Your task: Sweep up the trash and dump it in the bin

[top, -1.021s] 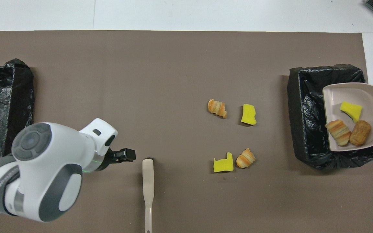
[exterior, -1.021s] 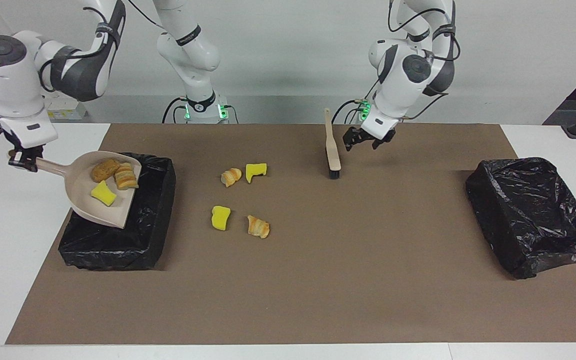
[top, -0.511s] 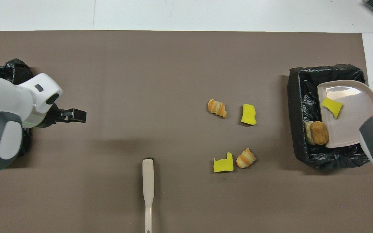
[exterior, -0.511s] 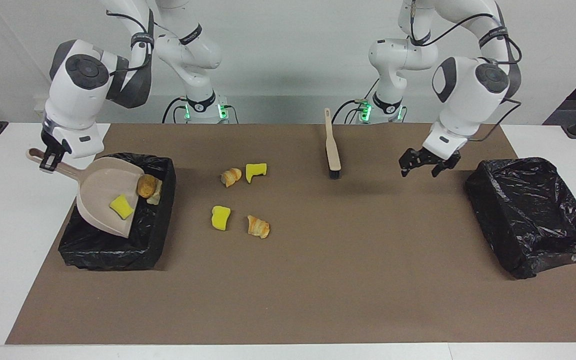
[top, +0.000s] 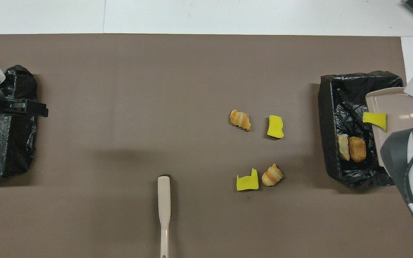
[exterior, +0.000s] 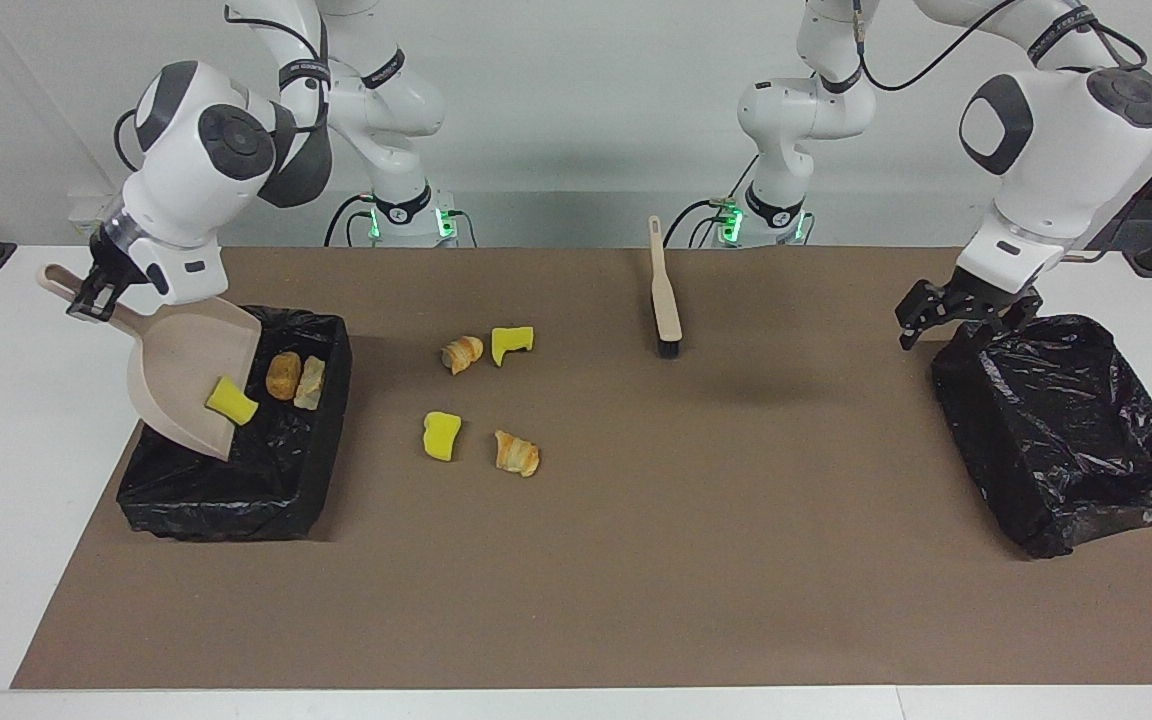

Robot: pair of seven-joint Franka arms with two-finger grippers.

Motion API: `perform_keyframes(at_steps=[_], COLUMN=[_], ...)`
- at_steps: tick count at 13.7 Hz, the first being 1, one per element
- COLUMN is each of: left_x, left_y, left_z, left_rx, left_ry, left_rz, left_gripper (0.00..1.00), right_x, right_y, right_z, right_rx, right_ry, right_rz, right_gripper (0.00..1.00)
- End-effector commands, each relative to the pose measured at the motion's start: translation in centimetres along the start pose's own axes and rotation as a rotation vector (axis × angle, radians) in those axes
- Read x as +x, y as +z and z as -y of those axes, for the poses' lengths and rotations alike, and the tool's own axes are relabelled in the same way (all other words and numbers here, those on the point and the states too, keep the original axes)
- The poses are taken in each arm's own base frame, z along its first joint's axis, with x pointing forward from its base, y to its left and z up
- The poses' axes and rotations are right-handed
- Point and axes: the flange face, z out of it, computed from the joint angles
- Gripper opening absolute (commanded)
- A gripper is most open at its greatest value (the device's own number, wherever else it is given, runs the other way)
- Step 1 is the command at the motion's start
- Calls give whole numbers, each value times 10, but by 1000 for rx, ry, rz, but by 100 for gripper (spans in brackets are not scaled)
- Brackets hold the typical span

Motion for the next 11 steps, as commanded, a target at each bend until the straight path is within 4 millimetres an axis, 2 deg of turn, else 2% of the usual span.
perform_keyframes(at_steps=[1,2,5,6,8,10,11], left_x=[-11,-21,-30,-37,-45,-46,-47], left_y=[-42,-54,-56,-59,-58,-59,-61], left_z=[-3,1,5,4,2,-7,-11], left_rx=[21,18,17,16,22,24,24], left_ry=[-49,-78,-98,-95,-86,-61,-47], left_rz=[40,41,66,86,88,84,81], left_gripper=[100,100,100,100,100,100,100], right_x=[-2,2,-1,-5,-25,-18,-4], right_y=[-21,-32,-43,-56,-75,-102,-120], right_z=[2,0,1,-2,-6,-9,-15], right_rx=[-15,-27,-28,-47,-63,-97,-111], right_ry=[0,-18,-22,-10,46,89,118], right_rz=[93,125,188,197,178,136,109], right_gripper=[0,0,0,0,0,0,0])
